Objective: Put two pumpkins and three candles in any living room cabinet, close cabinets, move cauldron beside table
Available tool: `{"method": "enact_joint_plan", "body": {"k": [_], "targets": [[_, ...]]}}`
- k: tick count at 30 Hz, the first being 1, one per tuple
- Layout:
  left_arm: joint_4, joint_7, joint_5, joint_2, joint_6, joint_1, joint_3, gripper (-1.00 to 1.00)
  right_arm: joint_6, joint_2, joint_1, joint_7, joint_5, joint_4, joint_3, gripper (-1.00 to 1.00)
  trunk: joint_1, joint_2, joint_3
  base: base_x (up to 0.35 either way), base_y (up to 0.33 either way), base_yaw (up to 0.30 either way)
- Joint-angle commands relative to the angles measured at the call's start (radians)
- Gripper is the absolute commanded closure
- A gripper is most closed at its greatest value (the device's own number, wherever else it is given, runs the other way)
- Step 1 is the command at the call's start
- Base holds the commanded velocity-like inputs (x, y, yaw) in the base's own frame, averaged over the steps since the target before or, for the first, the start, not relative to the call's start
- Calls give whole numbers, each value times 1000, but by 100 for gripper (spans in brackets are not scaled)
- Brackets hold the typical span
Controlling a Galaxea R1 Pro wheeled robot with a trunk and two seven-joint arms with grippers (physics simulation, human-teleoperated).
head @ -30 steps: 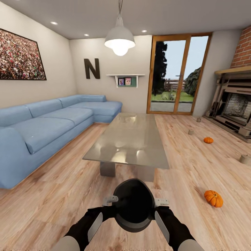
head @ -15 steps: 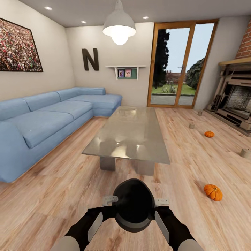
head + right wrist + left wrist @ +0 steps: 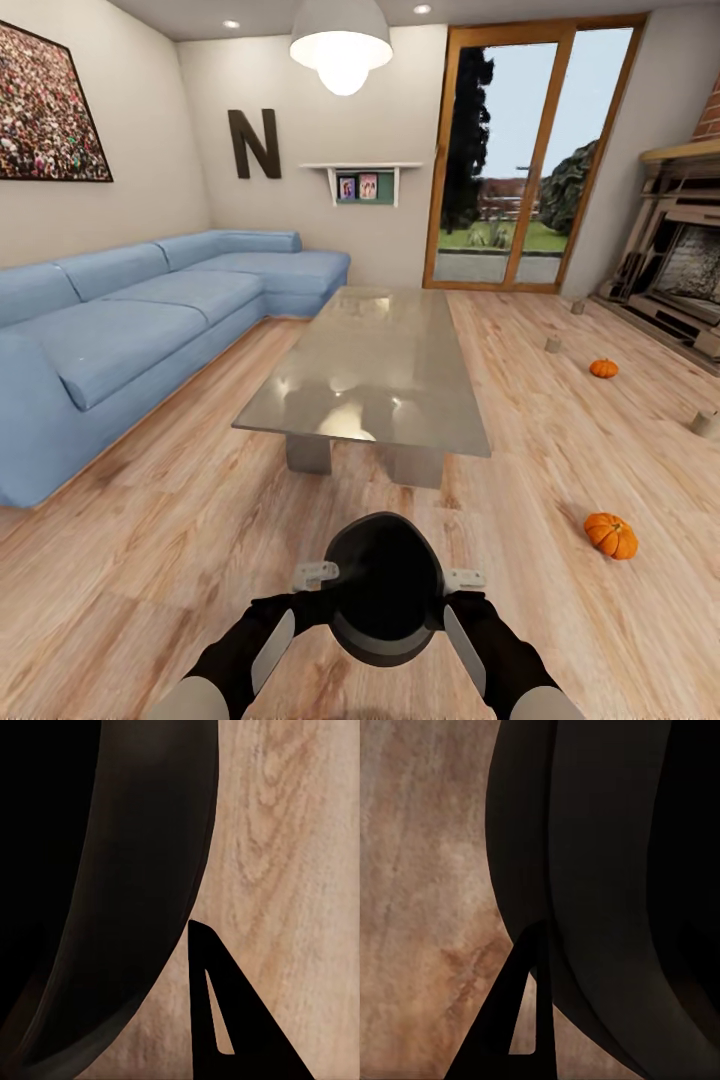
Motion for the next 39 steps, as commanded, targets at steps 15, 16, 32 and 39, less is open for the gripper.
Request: {"method": "enact_joint_plan", "body": {"k": [15, 16, 32, 39], "targets": [[-14, -4, 8, 2, -5, -1, -8, 100, 4, -4, -1, -8, -16, 0, 7, 100, 0, -1, -1, 92, 0, 0], [-14, -4, 8, 2, -5, -1, -8, 100, 4, -4, -1, -8, -16, 0, 7, 100, 0, -1, -1, 265, 0, 0], [-14, -4, 8, 2, -5, -1, -8, 100, 3, -4, -1, -8, -16, 0, 7, 100, 0, -1, 4, 273, 29, -52], [-14, -3, 8, 2, -5, 0, -8, 100, 4, -4, -1, -8, -16, 0, 7, 100, 0, -1, 11, 109, 65, -203]]}}
